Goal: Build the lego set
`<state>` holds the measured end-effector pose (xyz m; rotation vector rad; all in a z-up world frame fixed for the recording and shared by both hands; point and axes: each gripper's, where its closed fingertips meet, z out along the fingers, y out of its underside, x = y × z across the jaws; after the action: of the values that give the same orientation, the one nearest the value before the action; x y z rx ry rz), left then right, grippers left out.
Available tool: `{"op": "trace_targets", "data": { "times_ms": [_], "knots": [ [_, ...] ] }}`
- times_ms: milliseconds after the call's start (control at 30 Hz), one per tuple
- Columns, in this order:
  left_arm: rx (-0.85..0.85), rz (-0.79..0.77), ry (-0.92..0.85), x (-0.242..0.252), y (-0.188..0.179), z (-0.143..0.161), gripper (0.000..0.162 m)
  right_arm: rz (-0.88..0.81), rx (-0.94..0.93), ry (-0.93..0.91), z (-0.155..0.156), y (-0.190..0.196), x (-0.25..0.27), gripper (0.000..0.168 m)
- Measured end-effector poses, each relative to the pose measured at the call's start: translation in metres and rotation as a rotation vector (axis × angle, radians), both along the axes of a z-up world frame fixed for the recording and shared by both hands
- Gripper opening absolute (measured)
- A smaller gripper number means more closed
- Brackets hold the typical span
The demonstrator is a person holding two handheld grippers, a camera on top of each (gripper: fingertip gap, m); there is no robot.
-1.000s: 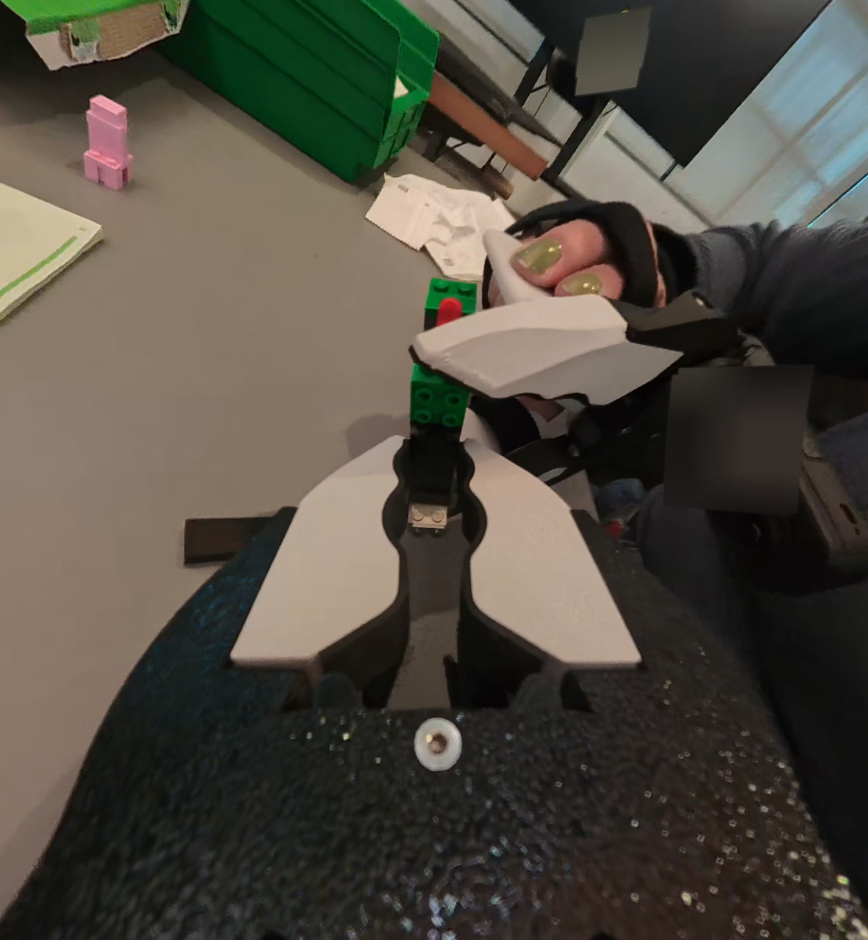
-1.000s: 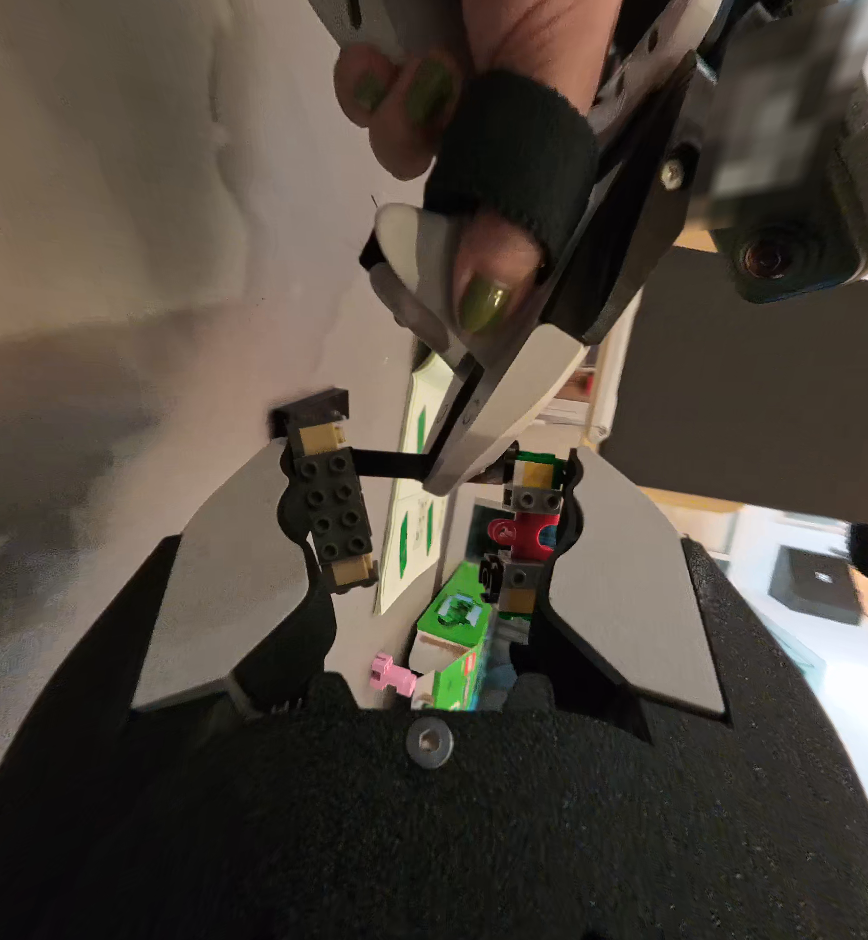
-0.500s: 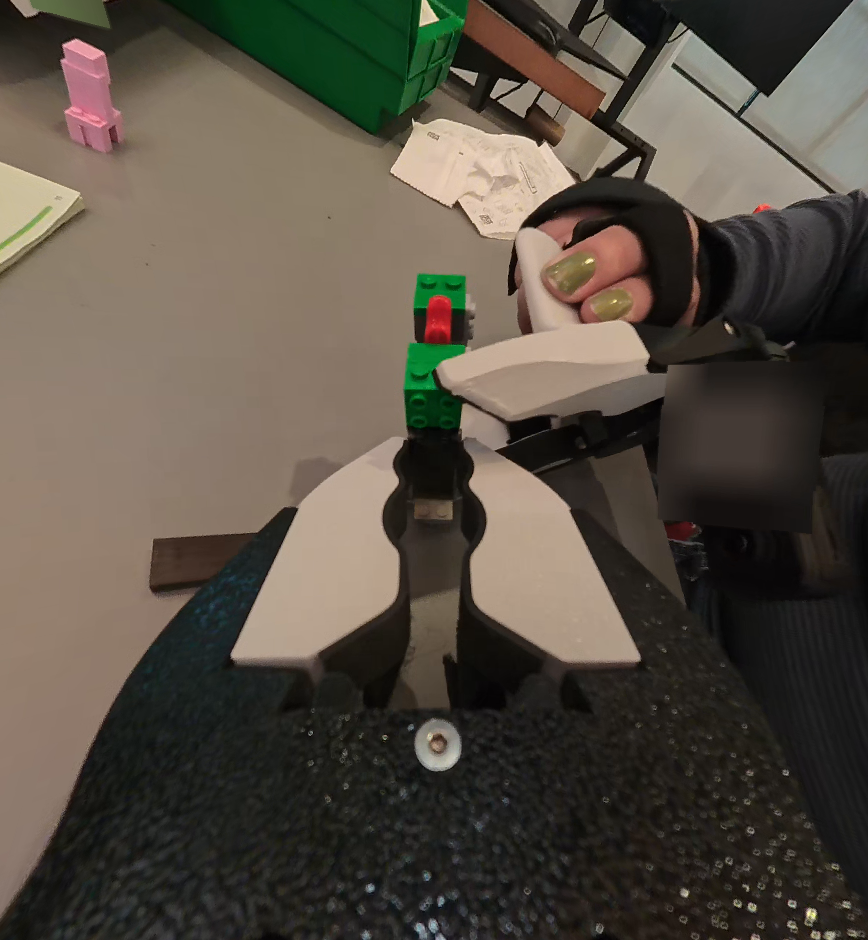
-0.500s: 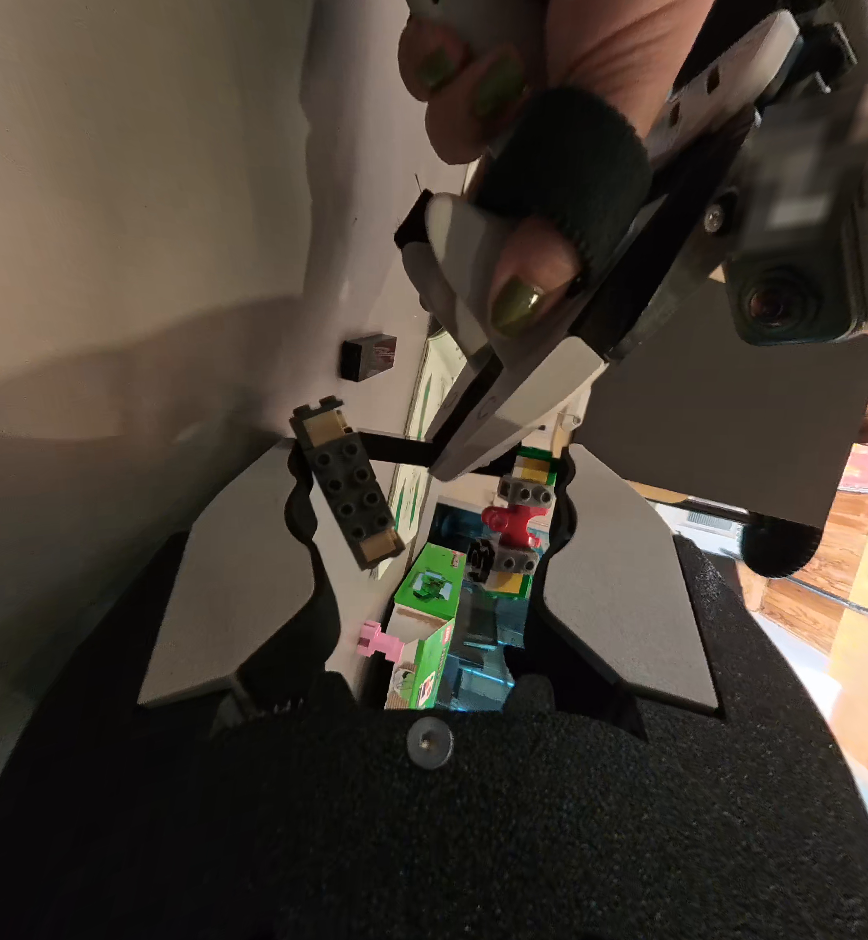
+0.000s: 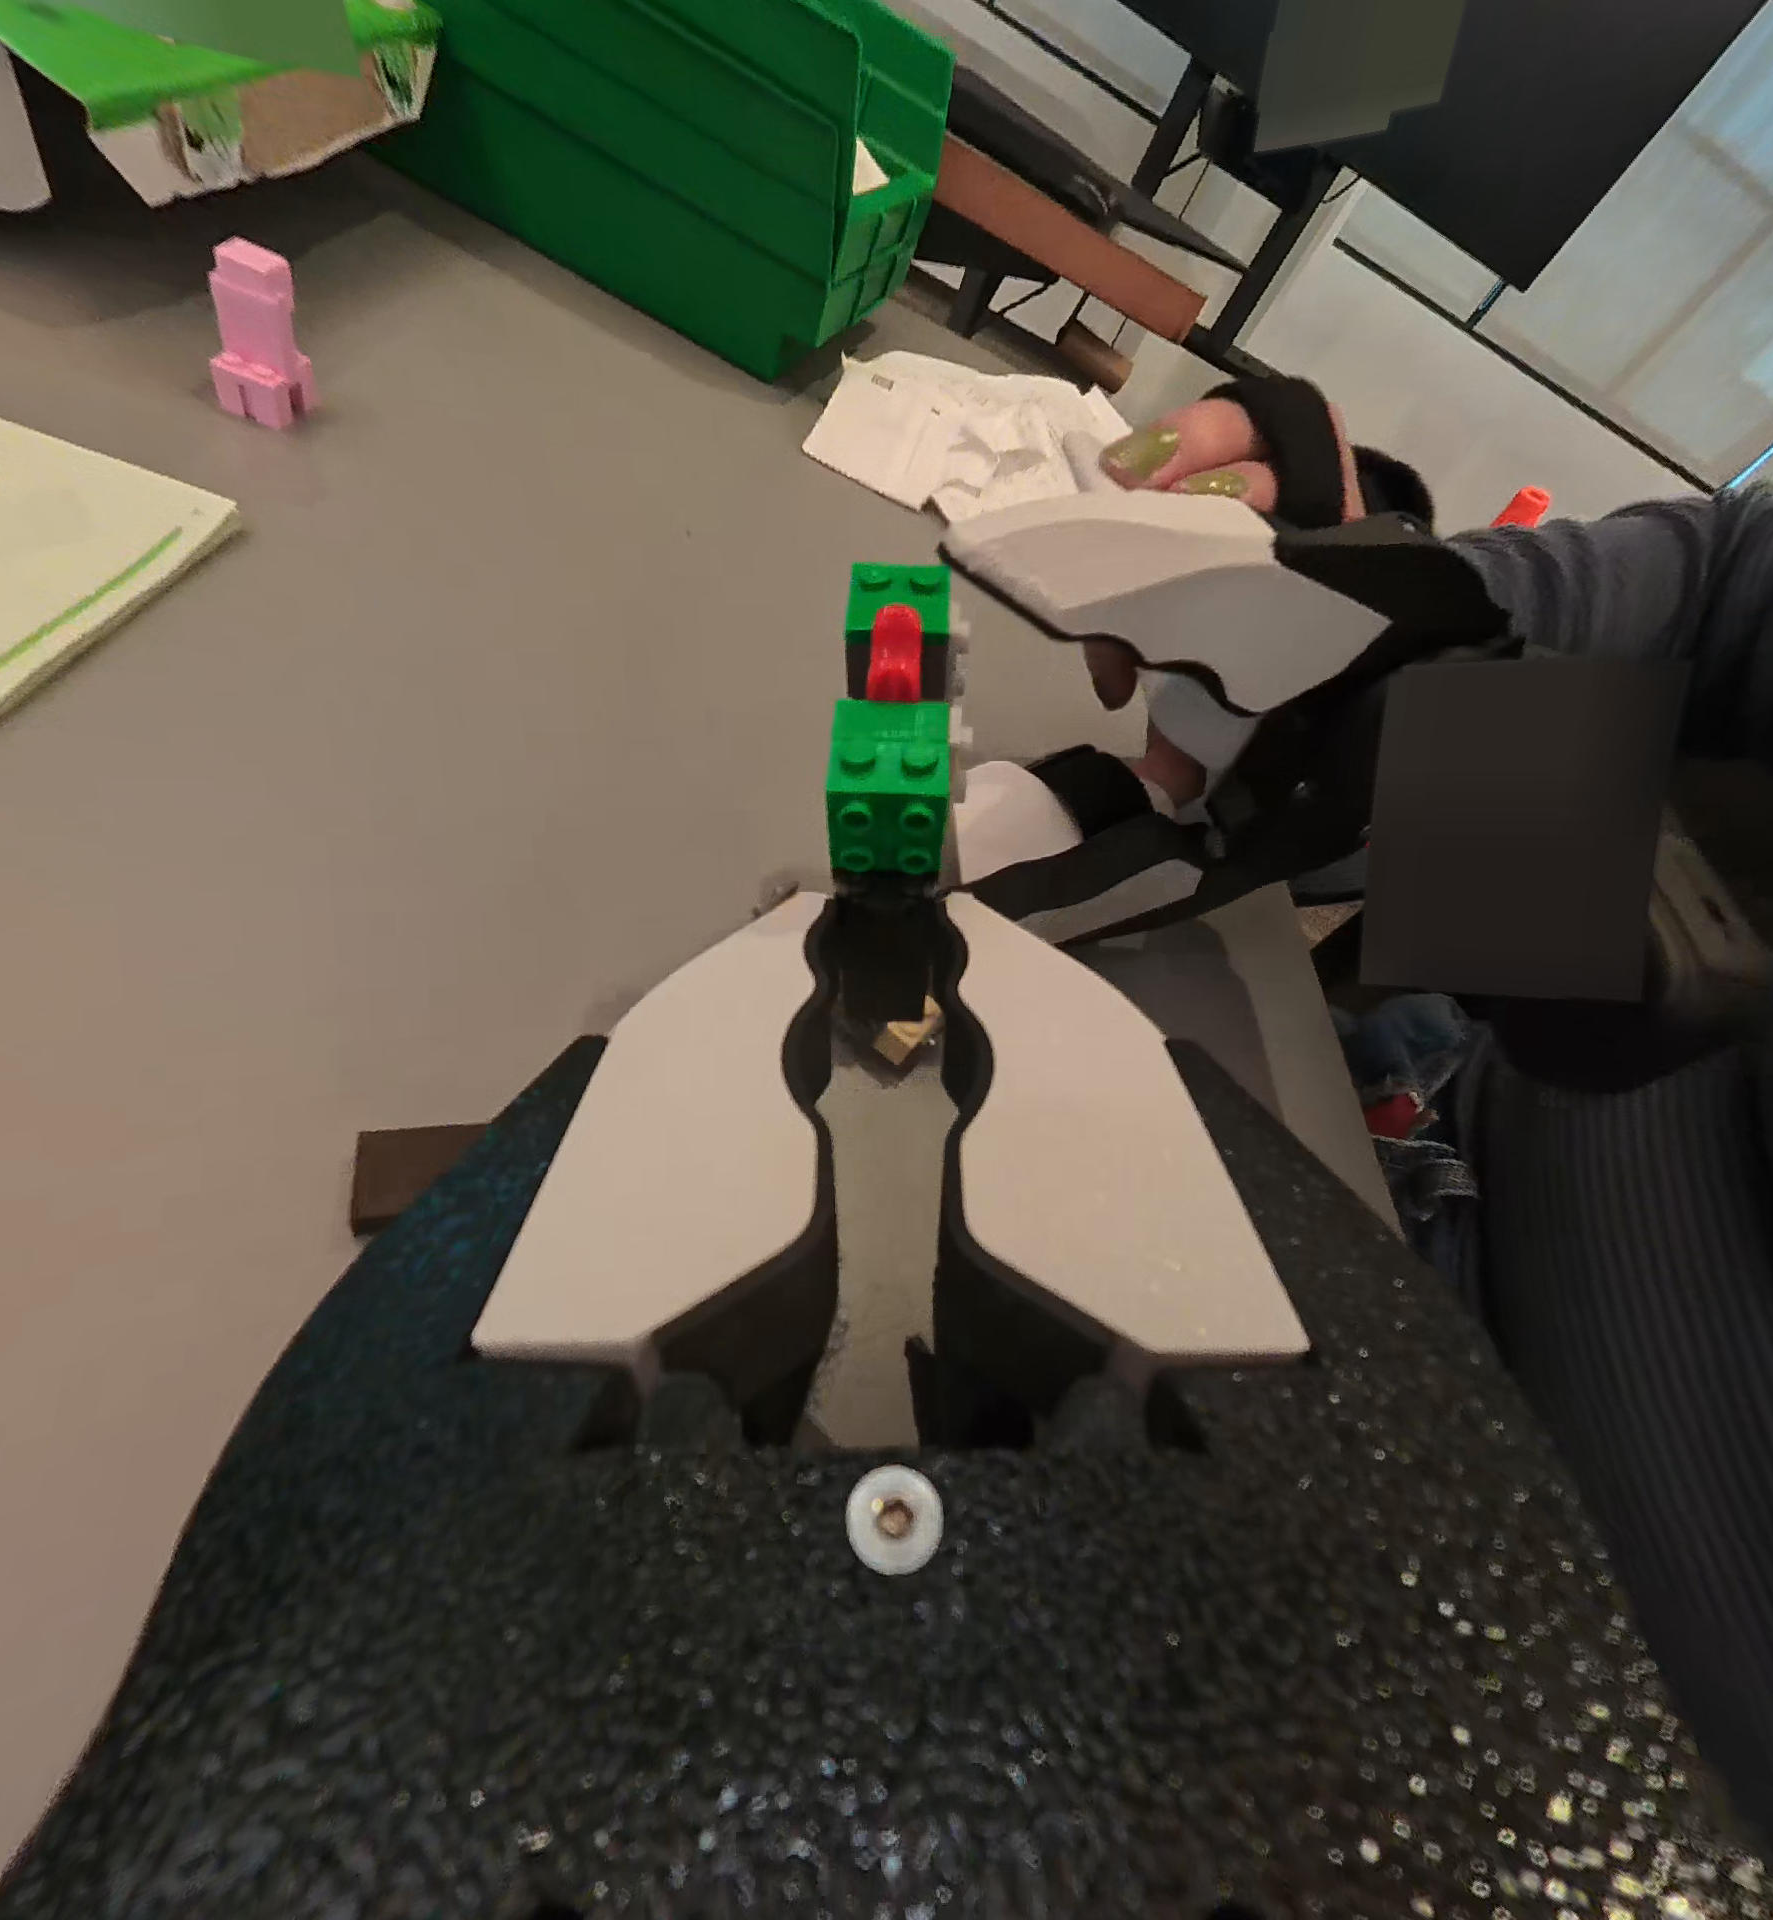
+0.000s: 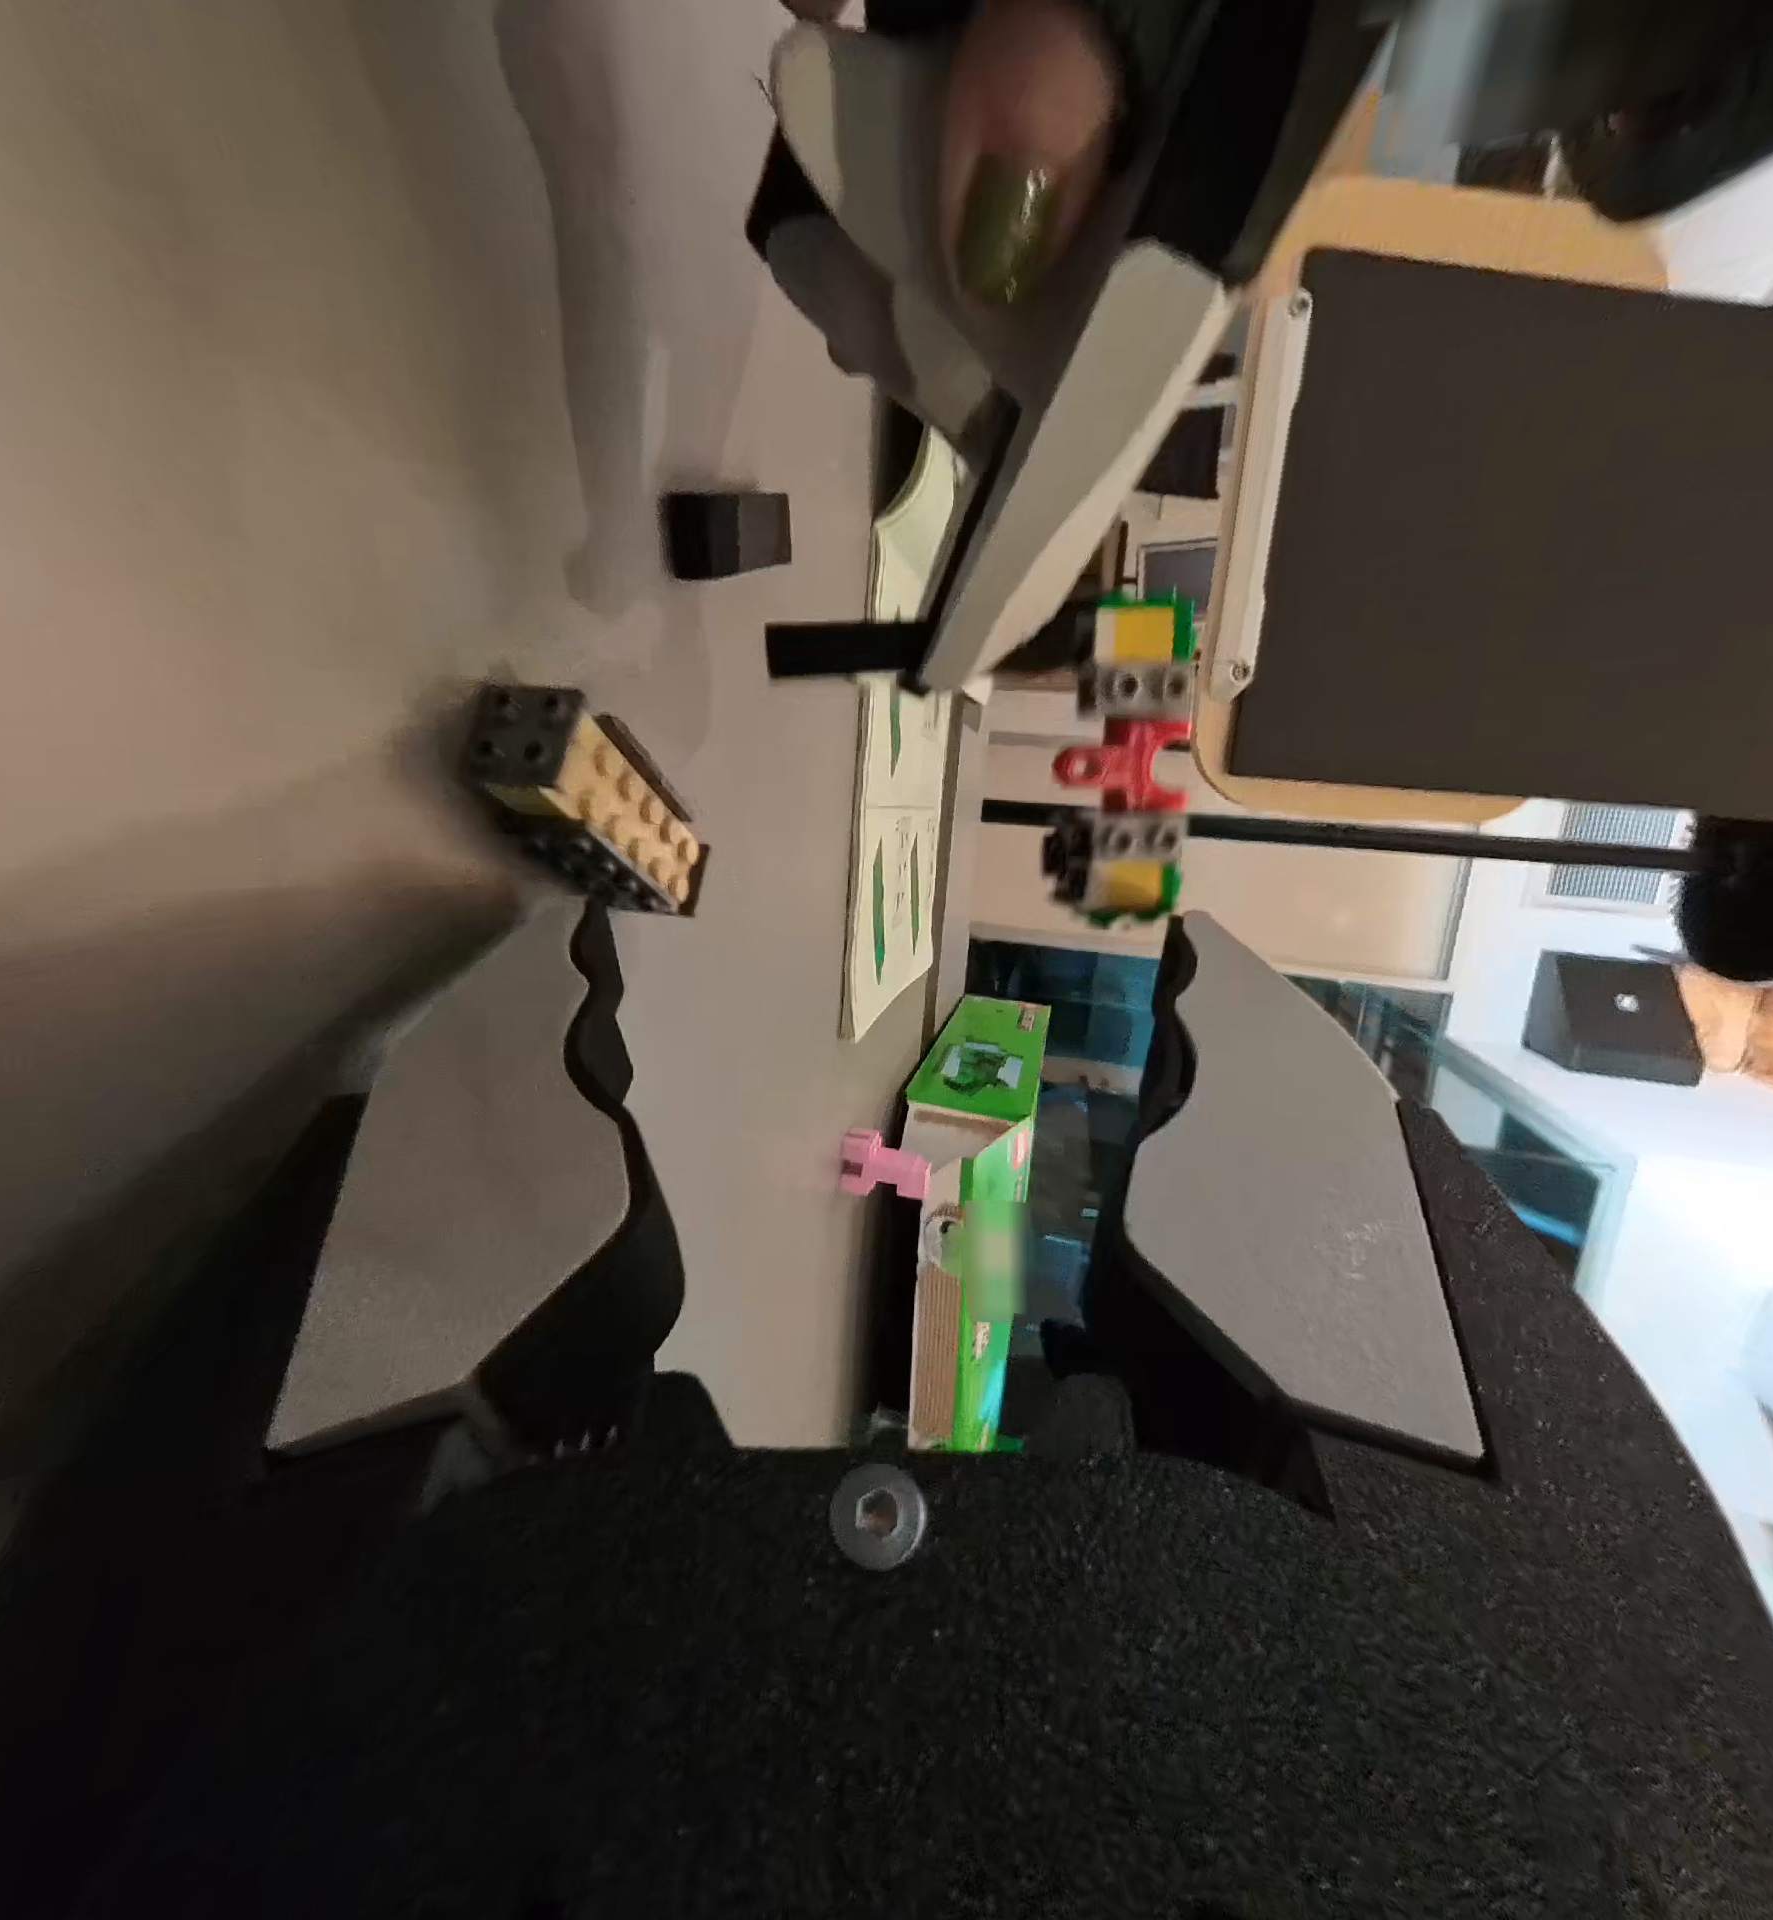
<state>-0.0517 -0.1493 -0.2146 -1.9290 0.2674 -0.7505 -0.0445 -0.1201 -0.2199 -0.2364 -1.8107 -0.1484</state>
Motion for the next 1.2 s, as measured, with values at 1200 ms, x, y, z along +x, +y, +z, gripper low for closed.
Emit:
{"op": "trace_targets", "data": {
  "times_ms": [1200],
  "knots": [
    [-0.159, -0.018, -0.413, 0.007, -0.024, 0.046, 0.016, 0.459, -0.503, -0.261, 0.066, -0.033, -0.034, 0.033]
  ]
}}
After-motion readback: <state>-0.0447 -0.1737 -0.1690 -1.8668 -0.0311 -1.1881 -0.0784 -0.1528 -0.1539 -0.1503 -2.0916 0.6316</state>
